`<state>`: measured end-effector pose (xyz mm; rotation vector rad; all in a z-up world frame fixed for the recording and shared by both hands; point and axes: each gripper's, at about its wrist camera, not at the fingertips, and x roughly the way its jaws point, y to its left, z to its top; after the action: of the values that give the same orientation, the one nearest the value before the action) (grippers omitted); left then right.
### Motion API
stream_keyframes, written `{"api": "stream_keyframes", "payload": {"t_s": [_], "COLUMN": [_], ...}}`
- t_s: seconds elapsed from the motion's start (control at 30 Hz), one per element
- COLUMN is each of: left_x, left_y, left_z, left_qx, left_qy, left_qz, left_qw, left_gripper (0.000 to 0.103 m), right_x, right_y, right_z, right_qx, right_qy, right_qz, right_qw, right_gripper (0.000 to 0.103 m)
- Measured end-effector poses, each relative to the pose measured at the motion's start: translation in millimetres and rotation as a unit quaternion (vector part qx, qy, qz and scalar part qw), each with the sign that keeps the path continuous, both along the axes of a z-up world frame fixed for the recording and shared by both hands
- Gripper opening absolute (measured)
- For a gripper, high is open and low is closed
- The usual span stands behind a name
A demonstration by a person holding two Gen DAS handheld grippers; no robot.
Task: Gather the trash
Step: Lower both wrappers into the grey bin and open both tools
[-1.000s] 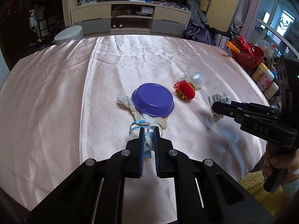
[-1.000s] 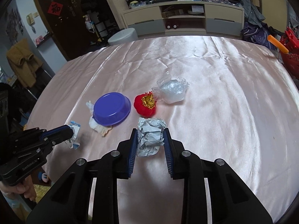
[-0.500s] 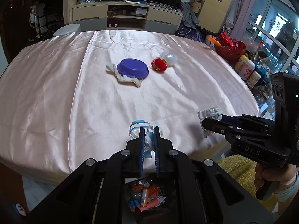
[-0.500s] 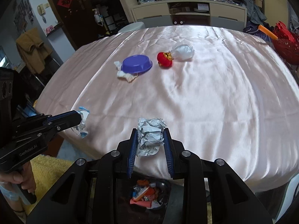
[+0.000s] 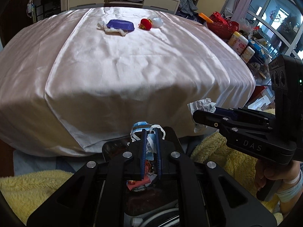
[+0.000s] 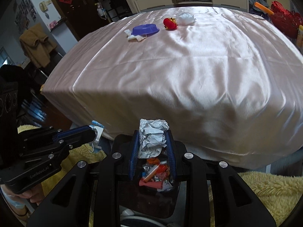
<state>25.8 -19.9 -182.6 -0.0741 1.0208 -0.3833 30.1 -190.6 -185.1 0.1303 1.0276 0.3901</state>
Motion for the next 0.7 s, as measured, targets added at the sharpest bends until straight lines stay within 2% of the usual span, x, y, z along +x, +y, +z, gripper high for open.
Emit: {"api": "stream_keyframes", "payload": {"t_s": [0.37,0.57,0.7], "left_x": [-21.1,-20.7,-20.6], "left_y": [5.7,7.5,5.7], "left_z": [-52.7,-62.6,-68.1], "left_qx": [-0.007,0.003,0.011], "left_qy": [0.053,0.061,0.07], "left_qz": [0.001,0.003,-0.006], "left_qw": [0.9986,0.9981,0.9975], "left_gripper": [0.008,0.008,0.009], "right_x": [-13.2,-6.6,-8.5], "right_y": [18.1,15.2,19.3], "right_z": [-43.2,-63.7,-70.0], "right_qx": [-0.025,-0.033,-0.037], "right_qy": [0.044,0.081,0.09], "right_qz": [0.028,0.021,0.027], "right_qw": [0.998,0.996,0.995], "right_gripper": [0.029,0.029,0.031]}}
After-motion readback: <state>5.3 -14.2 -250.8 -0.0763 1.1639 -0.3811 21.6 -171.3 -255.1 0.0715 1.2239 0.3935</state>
